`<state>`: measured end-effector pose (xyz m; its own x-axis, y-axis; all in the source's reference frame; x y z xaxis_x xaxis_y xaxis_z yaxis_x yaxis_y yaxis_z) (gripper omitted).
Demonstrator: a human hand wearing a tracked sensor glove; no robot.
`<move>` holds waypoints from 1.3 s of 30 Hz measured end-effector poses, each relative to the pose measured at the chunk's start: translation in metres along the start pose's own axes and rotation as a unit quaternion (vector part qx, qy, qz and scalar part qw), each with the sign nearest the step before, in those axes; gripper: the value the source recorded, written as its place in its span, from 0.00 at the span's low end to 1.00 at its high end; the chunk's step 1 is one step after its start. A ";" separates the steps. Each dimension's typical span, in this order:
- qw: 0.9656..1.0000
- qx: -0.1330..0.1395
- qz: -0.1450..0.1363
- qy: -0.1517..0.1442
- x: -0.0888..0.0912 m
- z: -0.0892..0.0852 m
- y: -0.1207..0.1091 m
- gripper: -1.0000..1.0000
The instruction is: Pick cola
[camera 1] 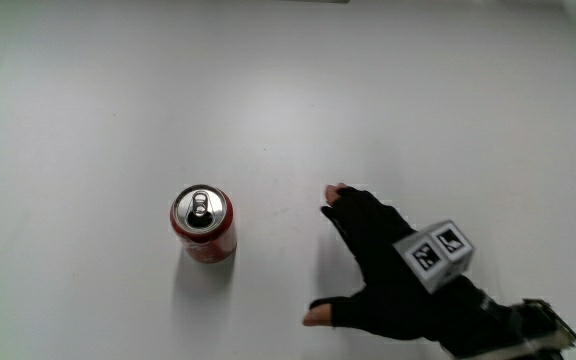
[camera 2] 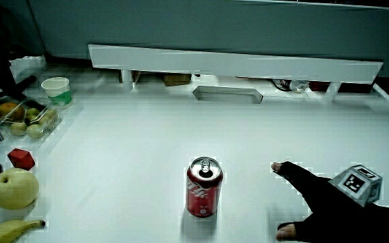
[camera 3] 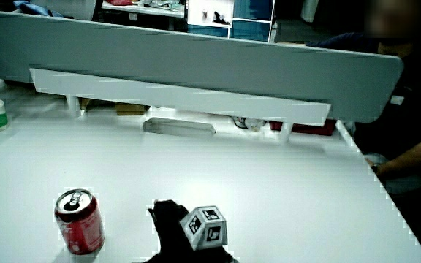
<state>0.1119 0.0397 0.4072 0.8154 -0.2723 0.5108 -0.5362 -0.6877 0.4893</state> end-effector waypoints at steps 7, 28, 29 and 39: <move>1.000 0.022 0.009 -0.006 -0.003 -0.016 0.033 0.50; 0.999 0.026 0.035 0.031 -0.028 -0.029 0.081 0.50; 0.998 0.025 0.038 0.048 -0.029 -0.029 0.082 0.50; 0.995 0.062 0.039 0.069 -0.025 -0.038 0.087 0.53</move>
<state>0.0364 0.0126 0.4638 0.7300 -0.2400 0.6399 -0.5590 -0.7483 0.3571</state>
